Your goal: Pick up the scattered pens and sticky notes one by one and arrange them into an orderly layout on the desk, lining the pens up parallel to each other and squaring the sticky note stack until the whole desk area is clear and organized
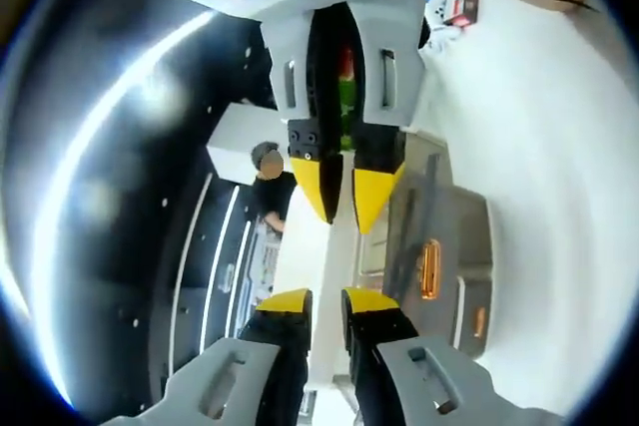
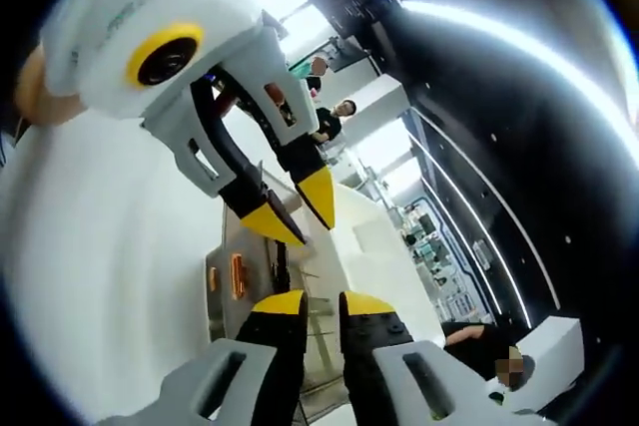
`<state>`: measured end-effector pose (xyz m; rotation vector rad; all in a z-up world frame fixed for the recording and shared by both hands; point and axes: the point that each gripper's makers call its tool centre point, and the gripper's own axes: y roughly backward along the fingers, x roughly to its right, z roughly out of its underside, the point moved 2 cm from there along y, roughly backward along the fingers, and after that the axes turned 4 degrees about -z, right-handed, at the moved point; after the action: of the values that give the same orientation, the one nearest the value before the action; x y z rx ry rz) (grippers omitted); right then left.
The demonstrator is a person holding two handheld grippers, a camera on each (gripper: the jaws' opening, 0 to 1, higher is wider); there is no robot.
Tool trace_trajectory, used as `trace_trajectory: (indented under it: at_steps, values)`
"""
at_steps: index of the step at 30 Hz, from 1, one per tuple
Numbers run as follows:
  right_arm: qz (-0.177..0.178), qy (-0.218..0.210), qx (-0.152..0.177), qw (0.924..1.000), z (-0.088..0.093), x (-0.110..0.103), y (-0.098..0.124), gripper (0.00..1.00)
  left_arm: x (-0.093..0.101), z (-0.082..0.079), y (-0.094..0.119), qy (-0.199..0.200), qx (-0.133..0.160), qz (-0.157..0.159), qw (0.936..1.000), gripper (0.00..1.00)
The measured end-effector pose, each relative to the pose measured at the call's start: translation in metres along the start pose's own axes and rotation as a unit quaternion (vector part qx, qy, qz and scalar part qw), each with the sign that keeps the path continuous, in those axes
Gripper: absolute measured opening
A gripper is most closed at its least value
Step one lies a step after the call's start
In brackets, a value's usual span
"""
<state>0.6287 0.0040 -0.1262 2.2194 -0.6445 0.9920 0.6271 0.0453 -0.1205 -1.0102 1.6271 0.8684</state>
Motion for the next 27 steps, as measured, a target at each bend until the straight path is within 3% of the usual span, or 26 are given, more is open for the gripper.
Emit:
trace_trajectory:
  at_steps: [12,23,27]
  values:
    - [0.020,-0.002,0.003,0.9998,-0.001,0.006,0.008,0.15,0.000,-0.006,0.005,-0.004,0.001,-0.004,1.0000,0.15]
    - [0.050,-0.001,0.010,0.9987,-0.016,0.009,0.040,0.17,-0.007,-0.026,0.018,0.003,0.016,-0.020,0.9997,0.16]
    - [0.057,0.002,0.014,0.9983,-0.026,0.004,0.050,0.17,-0.004,-0.040,0.028,0.005,0.027,-0.021,0.9994,0.16]
